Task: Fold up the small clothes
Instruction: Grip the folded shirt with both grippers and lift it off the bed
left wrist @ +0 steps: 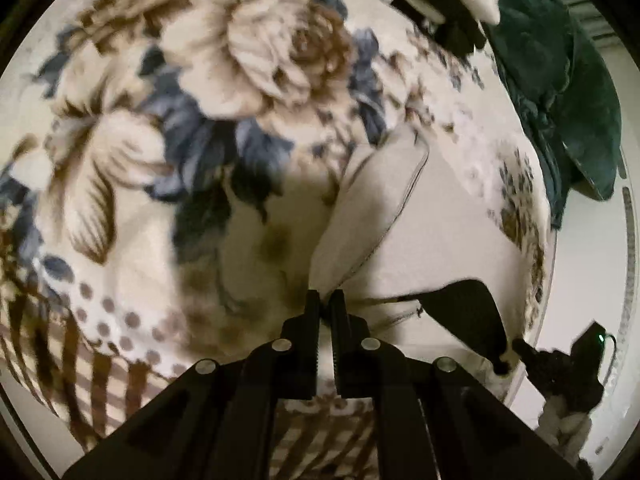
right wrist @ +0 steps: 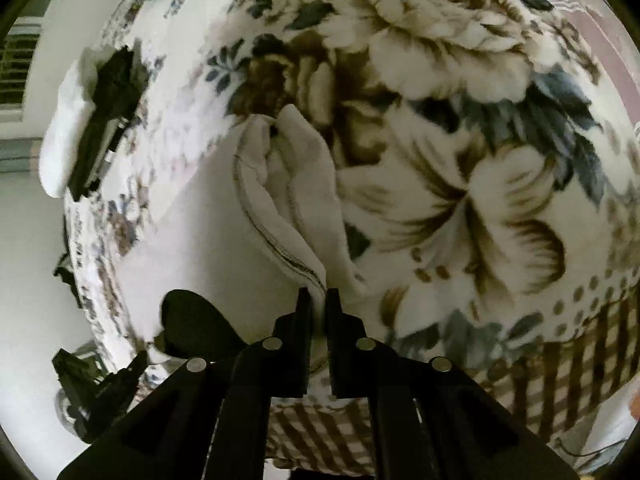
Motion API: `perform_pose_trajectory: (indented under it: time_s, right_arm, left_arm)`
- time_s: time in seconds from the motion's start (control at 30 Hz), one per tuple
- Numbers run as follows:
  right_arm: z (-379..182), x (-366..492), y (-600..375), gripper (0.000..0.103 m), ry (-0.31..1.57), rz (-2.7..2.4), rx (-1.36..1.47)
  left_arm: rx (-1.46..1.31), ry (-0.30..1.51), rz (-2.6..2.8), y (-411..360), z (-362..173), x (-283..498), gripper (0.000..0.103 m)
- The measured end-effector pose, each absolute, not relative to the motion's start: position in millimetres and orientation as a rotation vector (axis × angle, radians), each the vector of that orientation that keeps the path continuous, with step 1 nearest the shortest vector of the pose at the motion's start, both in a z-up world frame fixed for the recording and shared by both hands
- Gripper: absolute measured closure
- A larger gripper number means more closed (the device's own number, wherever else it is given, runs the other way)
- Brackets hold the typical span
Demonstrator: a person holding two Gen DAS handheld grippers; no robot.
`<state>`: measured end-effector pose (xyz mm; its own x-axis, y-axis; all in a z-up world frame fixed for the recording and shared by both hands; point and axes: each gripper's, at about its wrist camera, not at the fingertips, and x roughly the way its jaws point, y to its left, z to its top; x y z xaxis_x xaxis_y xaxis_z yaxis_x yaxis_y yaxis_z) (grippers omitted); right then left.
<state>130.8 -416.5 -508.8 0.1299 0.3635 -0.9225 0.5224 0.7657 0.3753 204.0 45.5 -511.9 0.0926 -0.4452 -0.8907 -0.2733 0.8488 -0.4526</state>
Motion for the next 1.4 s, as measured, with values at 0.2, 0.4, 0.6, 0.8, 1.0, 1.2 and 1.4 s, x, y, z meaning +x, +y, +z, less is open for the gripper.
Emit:
perform_pose_trajectory:
  time_s: [0.2, 0.4, 0.6, 0.8, 1.0, 1.2, 1.4]
  right_arm:
    - [-516, 147, -401, 0.076, 1.597, -0.180, 0.590]
    - [-481, 152, -396, 0.061, 1.451, -0.163, 0.574]
    - [-499, 166, -362, 0.061, 1.477, -0.085, 0.517]
    - [-535, 146, -363, 0.061, 1.649, -0.195, 0.384]
    - [-518, 132, -396, 0.061, 1.598, -0.236, 0.541]
    - [-497, 166, -410, 0.047, 1.446, -0.158, 0.709]
    - [-544, 195, -427, 0.023, 1.444, -0.024, 0.816]
  left_arm:
    - [-0.631, 1.573, -0.182, 44, -504, 202, 0.072]
    - [-0.599, 1.455, -0.212, 32, -465, 214, 0.043]
    - [-0.398, 1.488, -0.204, -7, -496, 219, 0.043]
    - [-0.388, 1.726, -0.187, -5, -542, 160, 0.043]
    - [-0.488, 1.612, -0.171, 18, -495, 176, 0.043]
    - [-0.520, 1.422, -0.207, 16, -474, 258, 0.043]
    - [-0.628, 1.462, -0.323, 29, -530, 302, 0.043]
